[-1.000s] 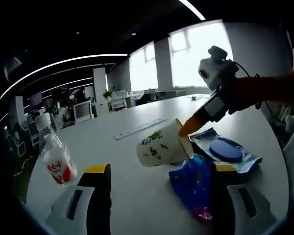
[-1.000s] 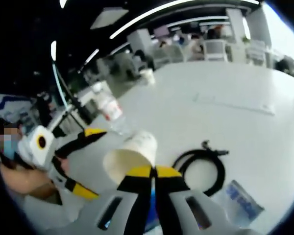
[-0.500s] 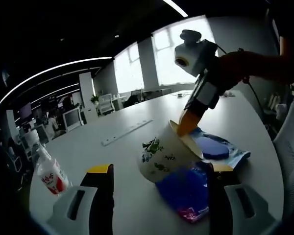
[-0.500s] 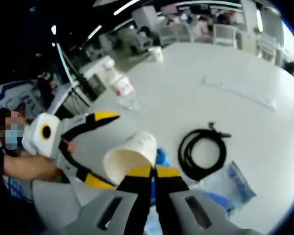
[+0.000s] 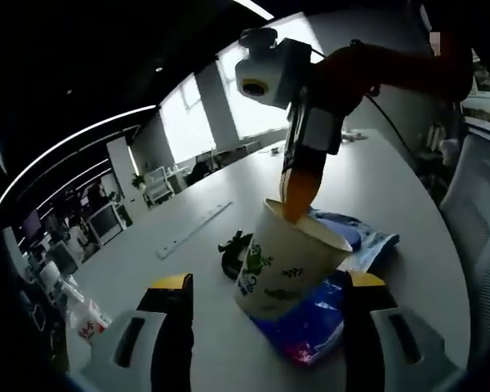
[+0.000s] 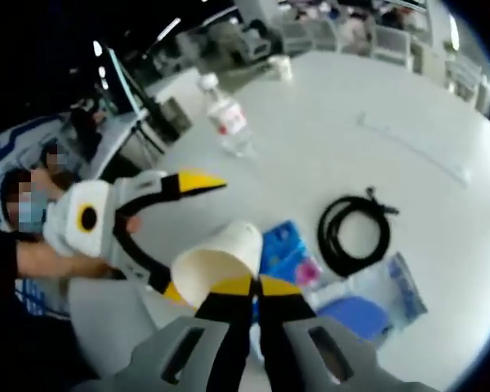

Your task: Arrange the tabletop items into an orderly group along one side of the table until the central work area is clear of visible clutter.

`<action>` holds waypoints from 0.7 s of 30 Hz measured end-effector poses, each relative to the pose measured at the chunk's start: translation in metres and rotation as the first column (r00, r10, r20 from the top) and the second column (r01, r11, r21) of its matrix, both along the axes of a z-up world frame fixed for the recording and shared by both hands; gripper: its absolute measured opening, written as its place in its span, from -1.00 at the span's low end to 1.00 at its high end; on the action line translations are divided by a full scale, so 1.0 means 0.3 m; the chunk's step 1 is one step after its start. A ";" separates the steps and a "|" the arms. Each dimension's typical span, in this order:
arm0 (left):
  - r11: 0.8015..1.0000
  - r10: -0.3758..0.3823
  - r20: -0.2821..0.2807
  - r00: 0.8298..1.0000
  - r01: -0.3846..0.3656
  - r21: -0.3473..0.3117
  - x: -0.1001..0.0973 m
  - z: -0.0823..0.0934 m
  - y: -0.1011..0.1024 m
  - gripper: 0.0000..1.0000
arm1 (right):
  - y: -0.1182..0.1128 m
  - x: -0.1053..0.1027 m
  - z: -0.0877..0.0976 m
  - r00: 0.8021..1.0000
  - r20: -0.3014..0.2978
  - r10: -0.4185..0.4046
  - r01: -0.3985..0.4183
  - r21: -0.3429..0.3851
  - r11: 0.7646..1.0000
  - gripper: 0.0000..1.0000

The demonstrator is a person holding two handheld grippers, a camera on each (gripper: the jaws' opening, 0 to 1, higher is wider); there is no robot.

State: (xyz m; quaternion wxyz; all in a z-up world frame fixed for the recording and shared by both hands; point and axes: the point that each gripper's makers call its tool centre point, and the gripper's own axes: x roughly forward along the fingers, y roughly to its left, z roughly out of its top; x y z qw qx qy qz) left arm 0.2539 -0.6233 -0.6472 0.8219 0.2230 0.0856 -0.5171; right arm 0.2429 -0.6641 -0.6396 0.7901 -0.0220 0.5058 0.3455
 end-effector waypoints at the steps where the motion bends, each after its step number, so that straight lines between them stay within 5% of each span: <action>1: 1.000 -0.006 0.009 1.000 0.006 0.008 -0.003 0.002 -0.001 0.39 | 0.001 -0.003 0.002 1.000 0.004 0.006 -0.006 -0.008 1.000 -1.00; 10: 0.992 -0.099 0.071 0.993 0.093 0.084 -0.057 0.015 -0.025 0.28 | 0.001 -0.044 0.023 0.995 0.007 0.098 -0.098 -0.058 0.994 -1.00; 21: 0.978 -0.180 0.079 0.981 0.170 0.121 -0.123 0.015 -0.052 0.00 | -0.007 -0.073 0.025 0.991 -0.007 0.131 -0.131 -0.082 0.988 -1.00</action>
